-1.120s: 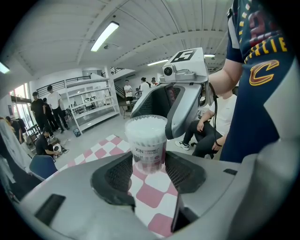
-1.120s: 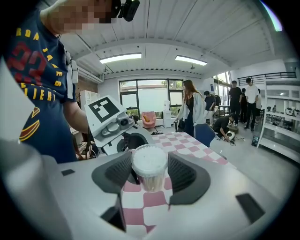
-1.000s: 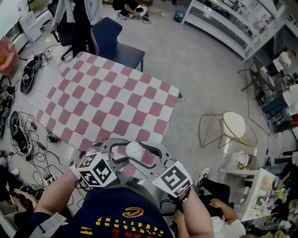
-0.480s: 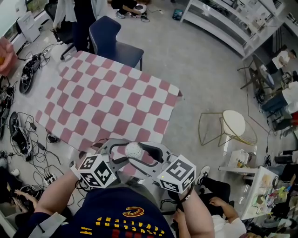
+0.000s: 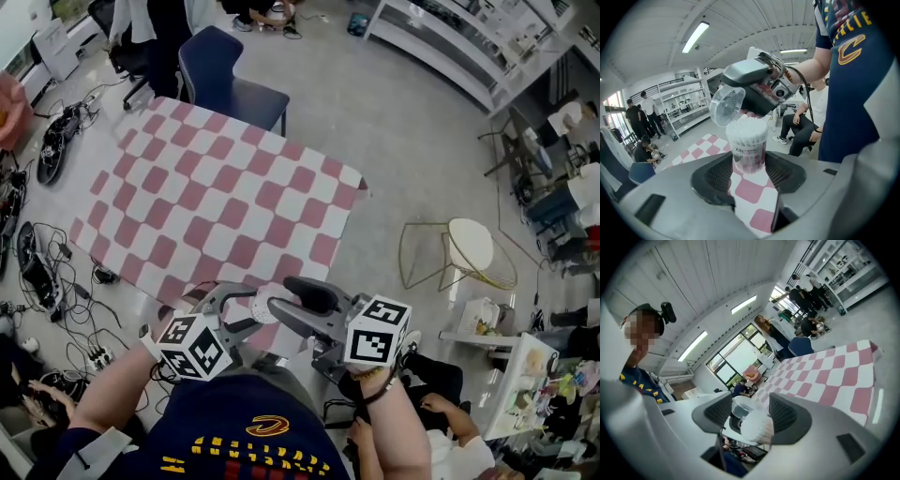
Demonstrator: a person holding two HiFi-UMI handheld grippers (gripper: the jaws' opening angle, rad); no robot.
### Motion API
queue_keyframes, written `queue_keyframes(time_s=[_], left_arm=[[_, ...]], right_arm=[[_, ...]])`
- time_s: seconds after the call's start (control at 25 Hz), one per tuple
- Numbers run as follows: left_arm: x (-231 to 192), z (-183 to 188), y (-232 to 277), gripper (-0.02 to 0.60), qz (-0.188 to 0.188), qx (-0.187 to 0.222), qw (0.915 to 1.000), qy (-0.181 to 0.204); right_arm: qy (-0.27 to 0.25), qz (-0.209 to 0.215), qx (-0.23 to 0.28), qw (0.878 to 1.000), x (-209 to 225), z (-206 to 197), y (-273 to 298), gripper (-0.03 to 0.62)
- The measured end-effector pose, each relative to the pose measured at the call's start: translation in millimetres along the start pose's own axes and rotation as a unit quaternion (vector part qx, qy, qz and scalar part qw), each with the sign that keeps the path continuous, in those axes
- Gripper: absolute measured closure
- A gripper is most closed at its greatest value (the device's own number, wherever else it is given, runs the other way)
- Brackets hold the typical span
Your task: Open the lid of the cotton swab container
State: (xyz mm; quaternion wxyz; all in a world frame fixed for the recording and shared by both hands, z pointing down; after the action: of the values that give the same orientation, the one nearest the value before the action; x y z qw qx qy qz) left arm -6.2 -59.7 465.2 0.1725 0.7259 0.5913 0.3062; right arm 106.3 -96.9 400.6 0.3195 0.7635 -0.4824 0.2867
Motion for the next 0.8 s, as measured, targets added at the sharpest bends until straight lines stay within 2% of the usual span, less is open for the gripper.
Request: queue_keyframes(time_s=[0.12, 0.24, 0.44, 0.52, 0.68, 0.8], left_arm=[[6.3, -1.3, 1.6, 0.360, -0.010, 0.001, 0.9999, -0.002], [13.1, -0.8, 2.6, 0.360, -0.015, 0.006, 0.9998, -0.008], [15.9, 0.9, 3.0, 0.360, -0.018, 0.014, 0.9996, -0.020], [16.9, 1.4, 3.6, 0.360, -0.018, 0.017, 0.9994, -0.026], [13.5, -2.5, 4.4, 0.359, -0.013, 0.029, 0.9978, -0.058], [7.3, -7.0, 4.5, 0.359, -0.004, 0.035, 0.9958, -0.084]], right_arm=[[-0.010, -0.030, 0.033, 0.999, 6.2, 13.1, -4.2, 0.350], [-0.026, -0.053, 0.042, 0.997, 11.8, 19.6, -6.0, 0.350], [-0.003, -0.072, 0.066, 0.995, 27.9, 24.8, -6.6, 0.350], [0.009, -0.074, 0.084, 0.994, 30.6, 25.2, -9.1, 0.350], [0.042, -0.048, 0.142, 0.988, 25.2, 32.6, -21.1, 0.350], [0.040, -0.052, 0.168, 0.984, 20.8, 40.9, -33.8, 0.350]])
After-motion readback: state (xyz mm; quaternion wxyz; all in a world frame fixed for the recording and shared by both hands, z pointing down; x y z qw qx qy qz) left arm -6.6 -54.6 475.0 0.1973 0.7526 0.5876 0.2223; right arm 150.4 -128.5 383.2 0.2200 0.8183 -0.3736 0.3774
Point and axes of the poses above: the fingertips, and each gripper's own axes: y forward along the fingers, x to its right, z out of its top, the point moved 6 cm from there along -y, backward along the fingers, and after that the axes turned 5 degrees about y, right-handed, at the moved point
